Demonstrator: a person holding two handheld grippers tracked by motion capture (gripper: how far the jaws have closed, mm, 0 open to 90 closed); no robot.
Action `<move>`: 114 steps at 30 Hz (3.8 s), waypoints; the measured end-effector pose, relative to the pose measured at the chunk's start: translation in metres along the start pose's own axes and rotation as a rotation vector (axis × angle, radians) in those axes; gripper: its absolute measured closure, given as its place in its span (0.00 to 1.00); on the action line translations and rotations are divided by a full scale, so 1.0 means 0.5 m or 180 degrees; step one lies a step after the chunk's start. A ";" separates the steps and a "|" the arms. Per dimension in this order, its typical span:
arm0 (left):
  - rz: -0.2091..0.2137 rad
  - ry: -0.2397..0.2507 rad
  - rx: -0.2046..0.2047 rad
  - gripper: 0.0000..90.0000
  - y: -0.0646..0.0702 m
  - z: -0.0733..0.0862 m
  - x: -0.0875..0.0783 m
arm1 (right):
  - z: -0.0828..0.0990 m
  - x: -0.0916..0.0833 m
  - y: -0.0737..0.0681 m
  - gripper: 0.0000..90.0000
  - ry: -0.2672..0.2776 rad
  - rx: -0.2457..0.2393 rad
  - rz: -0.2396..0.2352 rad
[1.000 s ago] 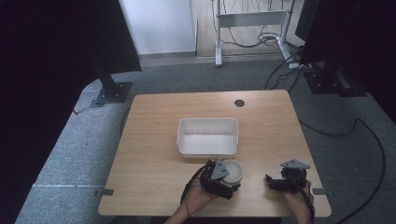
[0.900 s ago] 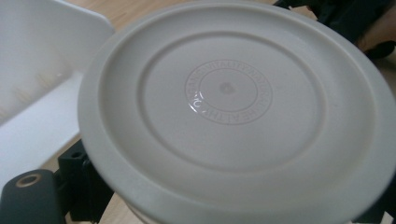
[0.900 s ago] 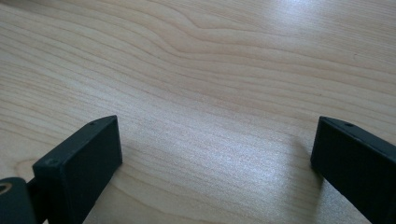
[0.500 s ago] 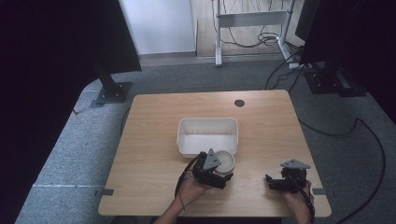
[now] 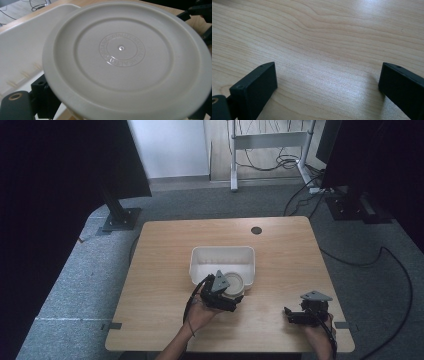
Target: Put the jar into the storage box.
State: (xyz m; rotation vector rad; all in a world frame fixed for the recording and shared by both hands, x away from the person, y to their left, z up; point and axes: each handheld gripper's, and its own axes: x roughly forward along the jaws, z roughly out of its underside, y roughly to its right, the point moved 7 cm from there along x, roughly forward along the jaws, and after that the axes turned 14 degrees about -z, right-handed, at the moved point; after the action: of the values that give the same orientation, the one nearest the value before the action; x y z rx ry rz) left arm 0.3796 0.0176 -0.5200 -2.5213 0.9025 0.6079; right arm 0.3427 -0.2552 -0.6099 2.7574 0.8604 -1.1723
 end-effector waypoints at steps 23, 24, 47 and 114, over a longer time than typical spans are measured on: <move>-0.0252 0.0014 -0.0186 0.12 -0.070 -0.025 0.054 | 0.000 0.000 0.000 0.01 -0.0001 0.0006 -0.0001; -0.0265 0.0011 -0.0186 0.12 -0.073 -0.026 0.057 | 0.000 0.000 0.000 0.01 -0.0001 0.0003 0.0000; -0.0575 -0.0123 -0.0283 0.11 -0.092 -0.009 0.133 | 0.000 0.000 0.000 0.01 -0.0001 0.0003 0.0000; -0.0531 -0.0272 -0.0380 0.05 -0.102 0.015 0.116 | 0.000 0.000 0.000 0.01 0.0000 0.0001 0.0000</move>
State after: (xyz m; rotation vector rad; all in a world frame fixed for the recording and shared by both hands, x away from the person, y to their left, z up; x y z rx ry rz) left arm 0.4520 0.0293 -0.5455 -2.6204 0.6354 0.7288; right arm 0.3427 -0.2551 -0.6099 2.7576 0.8602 -1.1726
